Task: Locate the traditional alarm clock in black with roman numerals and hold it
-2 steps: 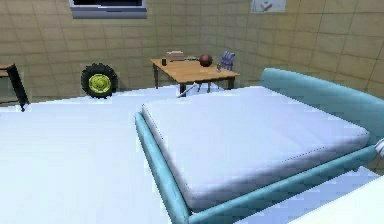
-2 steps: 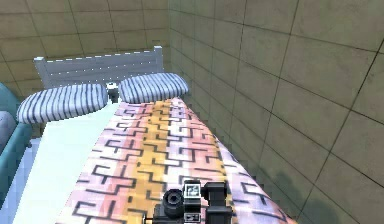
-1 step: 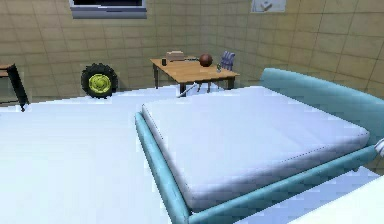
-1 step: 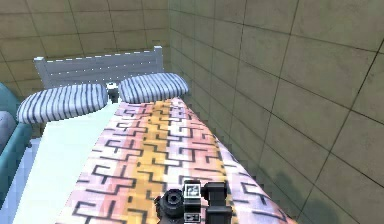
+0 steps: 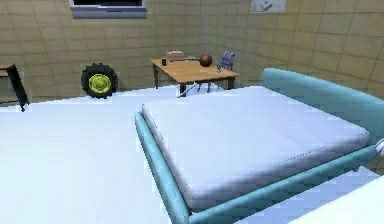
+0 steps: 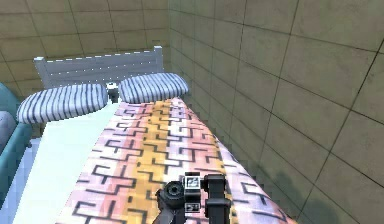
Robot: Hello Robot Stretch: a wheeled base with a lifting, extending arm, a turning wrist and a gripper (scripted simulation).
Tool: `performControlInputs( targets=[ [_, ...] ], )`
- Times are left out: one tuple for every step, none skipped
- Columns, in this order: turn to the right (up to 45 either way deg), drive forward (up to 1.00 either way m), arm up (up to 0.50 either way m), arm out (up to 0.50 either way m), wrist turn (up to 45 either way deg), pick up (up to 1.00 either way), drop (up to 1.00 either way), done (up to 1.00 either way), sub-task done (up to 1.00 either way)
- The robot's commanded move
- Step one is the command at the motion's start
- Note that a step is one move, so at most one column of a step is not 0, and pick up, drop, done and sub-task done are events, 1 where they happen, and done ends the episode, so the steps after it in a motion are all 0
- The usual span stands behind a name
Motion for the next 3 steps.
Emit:
performControlInputs(
  targets=[
    [0.0, 0.00, 0.00, 0.00, 45.0, 0.00, 0.00, 0.00, 0.00],
    [0.0, 0.00, 0.00, 0.00, 45.0, 0.00, 0.00, 0.00, 0.00],
    [0.0, 0.00, 0.00, 0.00, 30.0, 0.00, 0.00, 0.00, 0.00]
  ],
)
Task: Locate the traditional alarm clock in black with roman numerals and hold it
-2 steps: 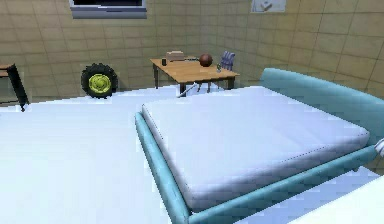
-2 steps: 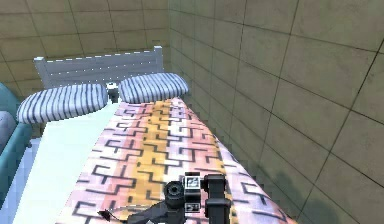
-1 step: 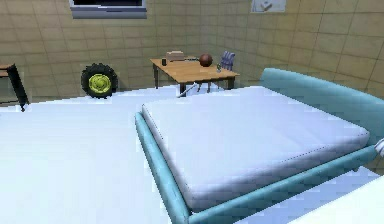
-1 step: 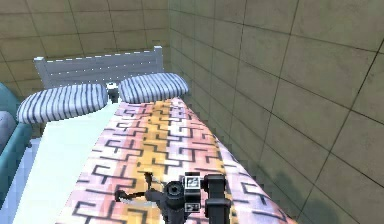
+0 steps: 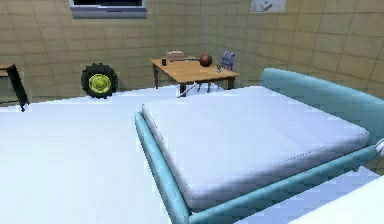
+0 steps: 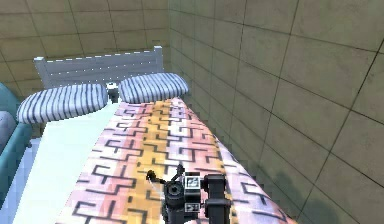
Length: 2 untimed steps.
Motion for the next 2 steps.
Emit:
performControlInputs(
  targets=[
    [0.0, 0.00, -0.30, 0.00, 0.0, 0.00, 0.00, 0.00, 0.00],
    [0.0, 0.00, 0.00, 0.00, 0.0, 1.00, 0.00, 0.00, 0.00]
  ],
)
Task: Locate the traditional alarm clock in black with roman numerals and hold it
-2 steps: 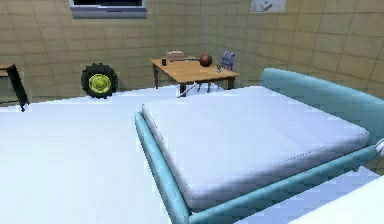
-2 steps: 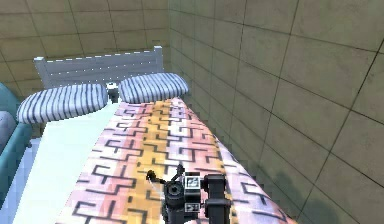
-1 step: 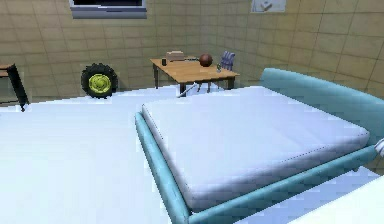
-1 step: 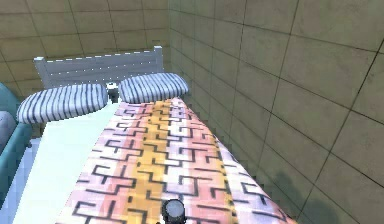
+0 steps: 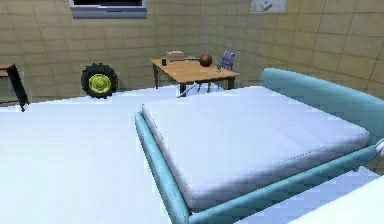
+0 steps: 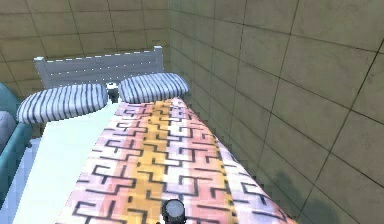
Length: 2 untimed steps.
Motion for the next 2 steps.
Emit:
performControlInputs(
  targets=[
    [0.0, 0.00, 0.10, 0.00, 0.0, 0.00, 0.00, 0.00, 0.00],
    [0.0, 0.00, 0.00, 0.00, 0.0, 0.00, 0.00, 1.00, 0.00]
  ],
)
